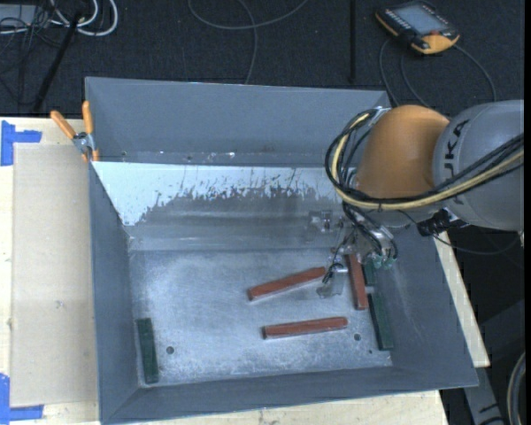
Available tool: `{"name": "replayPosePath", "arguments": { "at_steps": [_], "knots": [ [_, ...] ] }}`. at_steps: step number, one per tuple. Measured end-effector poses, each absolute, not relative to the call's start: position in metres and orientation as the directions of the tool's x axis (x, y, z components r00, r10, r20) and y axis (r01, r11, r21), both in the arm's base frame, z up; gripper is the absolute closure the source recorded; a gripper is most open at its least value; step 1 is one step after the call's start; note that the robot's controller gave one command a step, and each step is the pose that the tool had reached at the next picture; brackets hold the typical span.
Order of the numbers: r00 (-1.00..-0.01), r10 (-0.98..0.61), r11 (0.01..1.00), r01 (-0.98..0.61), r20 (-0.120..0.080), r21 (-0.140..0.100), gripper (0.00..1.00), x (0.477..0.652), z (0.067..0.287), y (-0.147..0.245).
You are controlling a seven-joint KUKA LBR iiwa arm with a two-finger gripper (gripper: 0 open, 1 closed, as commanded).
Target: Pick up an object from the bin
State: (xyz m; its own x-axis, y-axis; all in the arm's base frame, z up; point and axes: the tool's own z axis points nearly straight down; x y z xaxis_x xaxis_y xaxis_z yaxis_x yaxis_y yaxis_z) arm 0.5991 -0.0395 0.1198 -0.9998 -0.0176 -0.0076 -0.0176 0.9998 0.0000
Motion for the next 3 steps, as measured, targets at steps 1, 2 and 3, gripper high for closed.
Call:
{"name": "replayPosePath", "arguments": {
  "at_steps": [1, 2, 3],
  "knots": [
    [-0.991, 0.134, 0.991, 0.134, 0.002, 0.0, 1.0, 0.597, 0.069, 0.006],
    [-0.991, 0.133, 0.991, 0.133, 0.002, 0.0, 1.0, 0.597, 0.069, 0.006],
    [-0.992, 0.123, 0.992, 0.123, -0.002, 0.001, 1.0, 0.587, 0.205, 0.066]
  ]
}}
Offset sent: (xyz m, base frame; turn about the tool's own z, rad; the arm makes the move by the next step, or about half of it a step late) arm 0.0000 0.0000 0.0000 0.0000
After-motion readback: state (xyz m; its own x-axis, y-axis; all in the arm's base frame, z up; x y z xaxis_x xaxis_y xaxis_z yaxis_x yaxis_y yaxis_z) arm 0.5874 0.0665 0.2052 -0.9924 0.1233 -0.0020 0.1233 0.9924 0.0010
